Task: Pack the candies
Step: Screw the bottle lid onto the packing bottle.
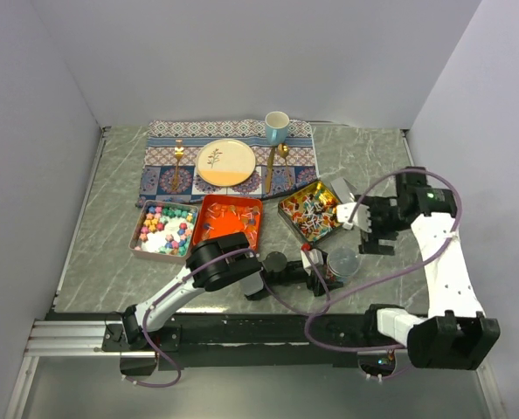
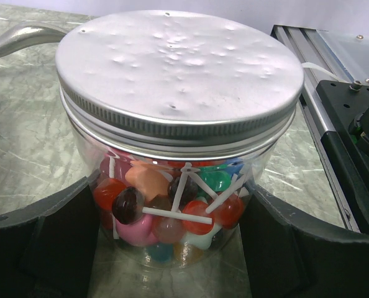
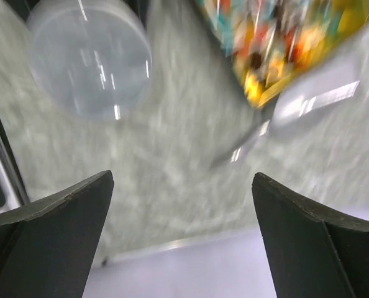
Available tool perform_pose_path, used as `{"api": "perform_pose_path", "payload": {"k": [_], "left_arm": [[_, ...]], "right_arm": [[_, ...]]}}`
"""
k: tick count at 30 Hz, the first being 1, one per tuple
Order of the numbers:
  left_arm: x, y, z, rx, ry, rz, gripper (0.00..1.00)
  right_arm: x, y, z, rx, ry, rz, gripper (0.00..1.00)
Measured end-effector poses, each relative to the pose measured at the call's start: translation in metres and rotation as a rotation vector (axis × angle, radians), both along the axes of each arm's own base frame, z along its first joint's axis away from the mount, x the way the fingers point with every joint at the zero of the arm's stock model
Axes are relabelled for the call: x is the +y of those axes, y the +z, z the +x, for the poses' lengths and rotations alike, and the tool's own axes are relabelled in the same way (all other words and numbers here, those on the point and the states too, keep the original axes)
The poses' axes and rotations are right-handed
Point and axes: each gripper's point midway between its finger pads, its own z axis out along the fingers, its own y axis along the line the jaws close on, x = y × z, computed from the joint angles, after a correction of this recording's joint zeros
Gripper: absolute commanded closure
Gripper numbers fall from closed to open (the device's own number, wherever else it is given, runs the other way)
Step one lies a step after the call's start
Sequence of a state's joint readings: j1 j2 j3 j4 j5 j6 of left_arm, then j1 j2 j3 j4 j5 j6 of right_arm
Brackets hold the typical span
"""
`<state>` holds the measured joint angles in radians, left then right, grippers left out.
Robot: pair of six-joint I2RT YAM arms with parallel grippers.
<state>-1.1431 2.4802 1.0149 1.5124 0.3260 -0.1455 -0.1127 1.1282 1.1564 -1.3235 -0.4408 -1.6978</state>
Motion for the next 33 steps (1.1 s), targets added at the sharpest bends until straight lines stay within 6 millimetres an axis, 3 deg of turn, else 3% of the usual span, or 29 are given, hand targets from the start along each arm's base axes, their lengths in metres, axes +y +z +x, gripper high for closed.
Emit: {"api": "perform_pose_path", "payload": {"k": [5, 8, 13, 19, 22, 23, 26, 33], "left_arm": [[0.0, 0.0, 0.0, 0.0, -0.002, 0.0, 0.99], [0.0, 0.0, 0.0, 0.0, -0.003, 0.0, 0.99], [0.0, 0.0, 0.0, 0.0, -0.008, -0.001, 0.99], [0.0, 0.0, -0.001, -0.001, -0.013, -0.002, 0.99], [-0.001, 0.0, -0.001, -0.001, -0.014, -0.002, 0.99], [-0.001, 0.0, 0.0, -0.001, -0.013, -0.002, 0.99], [-0.001, 0.0, 0.0, -0.001, -0.014, -0.002, 0.99], [-0.001, 0.0, 0.0, -0.001, -0.013, -0.003, 0.99]], "right_arm": [[0.065, 0.001, -0.009, 0.085, 0.122, 0.142, 0.0], [0.091, -0.005, -0.02, 0.179, 0.149, 0.199, 0.0], [0.102, -0.018, -0.023, 0.3, 0.116, 0.242, 0.02], [0.106, -0.02, -0.018, 0.352, 0.068, 0.279, 0.15], [0.107, -0.02, -0.018, 0.365, 0.039, 0.29, 0.31], [0.107, -0.021, -0.017, 0.366, 0.027, 0.293, 0.5], [0.109, -0.03, -0.013, 0.368, -0.009, 0.3, 0.79], [0.113, -0.051, 0.001, 0.411, -0.102, 0.296, 0.84]]}}
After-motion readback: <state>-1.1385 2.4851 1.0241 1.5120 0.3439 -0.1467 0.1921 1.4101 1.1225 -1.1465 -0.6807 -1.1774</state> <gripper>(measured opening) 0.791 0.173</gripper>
